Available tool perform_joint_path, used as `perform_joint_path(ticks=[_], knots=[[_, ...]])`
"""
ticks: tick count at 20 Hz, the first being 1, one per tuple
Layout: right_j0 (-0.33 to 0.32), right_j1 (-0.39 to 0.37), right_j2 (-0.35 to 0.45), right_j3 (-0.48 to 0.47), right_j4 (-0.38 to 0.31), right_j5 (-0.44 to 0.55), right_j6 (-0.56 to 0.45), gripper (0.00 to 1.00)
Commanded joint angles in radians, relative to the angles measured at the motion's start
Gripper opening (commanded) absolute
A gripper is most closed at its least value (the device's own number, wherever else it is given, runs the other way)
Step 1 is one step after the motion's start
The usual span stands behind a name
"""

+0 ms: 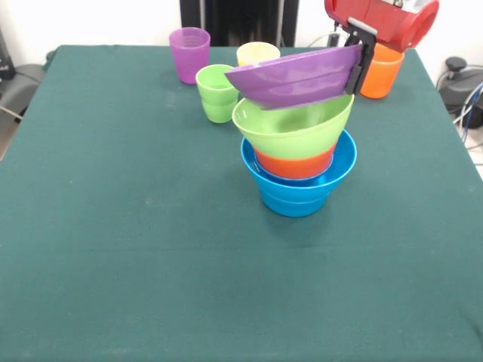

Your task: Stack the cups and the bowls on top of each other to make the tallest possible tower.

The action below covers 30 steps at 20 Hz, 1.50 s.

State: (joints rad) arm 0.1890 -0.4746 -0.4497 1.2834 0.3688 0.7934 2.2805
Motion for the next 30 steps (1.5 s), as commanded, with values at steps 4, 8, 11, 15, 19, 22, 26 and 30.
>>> perform_joint_path(ticks=[4, 8, 11, 15, 19, 22, 26, 30], knots=[[-0.006, 0.011, 0.043, 0.033, -0.001, 0.166, 0.204, 0.0], [-0.005, 0.024, 0.043, 0.028, 0.0, 0.158, 0.209, 0.0], [-0.009, 0.03, 0.041, 0.023, -0.003, 0.155, 0.203, 0.0], [-0.021, 0.049, 0.041, 0.004, -0.005, 0.149, 0.191, 0.0], [-0.032, 0.06, 0.046, -0.003, -0.003, 0.132, 0.176, 0.0], [-0.039, 0.065, 0.048, -0.009, -0.004, 0.129, 0.166, 0.0], [-0.043, 0.068, 0.044, -0.025, -0.005, 0.141, 0.163, 0.0], [-0.036, 0.066, 0.039, -0.032, -0.004, 0.147, 0.17, 0.0]])
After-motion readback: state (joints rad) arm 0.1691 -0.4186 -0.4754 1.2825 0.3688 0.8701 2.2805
